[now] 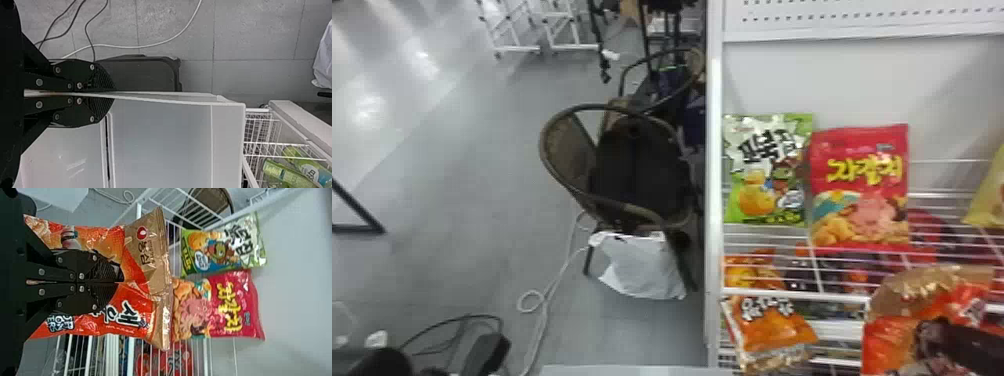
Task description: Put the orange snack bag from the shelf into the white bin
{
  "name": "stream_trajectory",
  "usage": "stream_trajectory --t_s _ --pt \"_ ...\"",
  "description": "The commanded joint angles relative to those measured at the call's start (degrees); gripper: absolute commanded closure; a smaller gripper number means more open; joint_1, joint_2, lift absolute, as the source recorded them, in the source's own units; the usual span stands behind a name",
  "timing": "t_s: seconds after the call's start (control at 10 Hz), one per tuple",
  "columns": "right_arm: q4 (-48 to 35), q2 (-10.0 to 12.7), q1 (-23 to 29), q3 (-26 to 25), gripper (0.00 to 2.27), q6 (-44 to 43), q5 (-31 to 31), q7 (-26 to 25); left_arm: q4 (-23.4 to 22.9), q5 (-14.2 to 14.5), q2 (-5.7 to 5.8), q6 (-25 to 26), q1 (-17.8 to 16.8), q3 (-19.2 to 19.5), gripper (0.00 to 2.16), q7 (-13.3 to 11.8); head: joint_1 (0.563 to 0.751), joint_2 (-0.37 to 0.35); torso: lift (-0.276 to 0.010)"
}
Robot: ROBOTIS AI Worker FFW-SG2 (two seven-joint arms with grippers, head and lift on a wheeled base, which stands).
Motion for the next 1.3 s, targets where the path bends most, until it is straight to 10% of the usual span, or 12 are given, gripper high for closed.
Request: stream_trajectory --t_s 0.0,0.5,0.9,1.2 --pt "-2.73 1.02 0.87 3.20 2.26 0.32 -0.14 -0.16 0.55 -0.02 -0.05 0.24 -0.56 -0.45 2.13 -0.01 0.695 0.162 0.001" --pt "-3.67 0.76 3.68 13.49 2.26 0.32 -2.25 0.11 0.90 -0.20 -0.40 0.24 -1.26 -1.06 2.13 0.08 0.695 0.350 0.001" --pt "-2.90 -0.82 5.35 23.24 2.26 0.32 -1.37 -0.42 1.34 -0.81 -1.63 0.24 -2.49 -2.56 2.13 0.26 0.695 0.350 0.001" --pt "2.37 -5.04 5.00 39.59 2.26 0.32 9.36 -3.06 1.61 -0.99 -2.25 0.24 -2.93 -3.43 2.13 0.26 0.695 0.350 0.001"
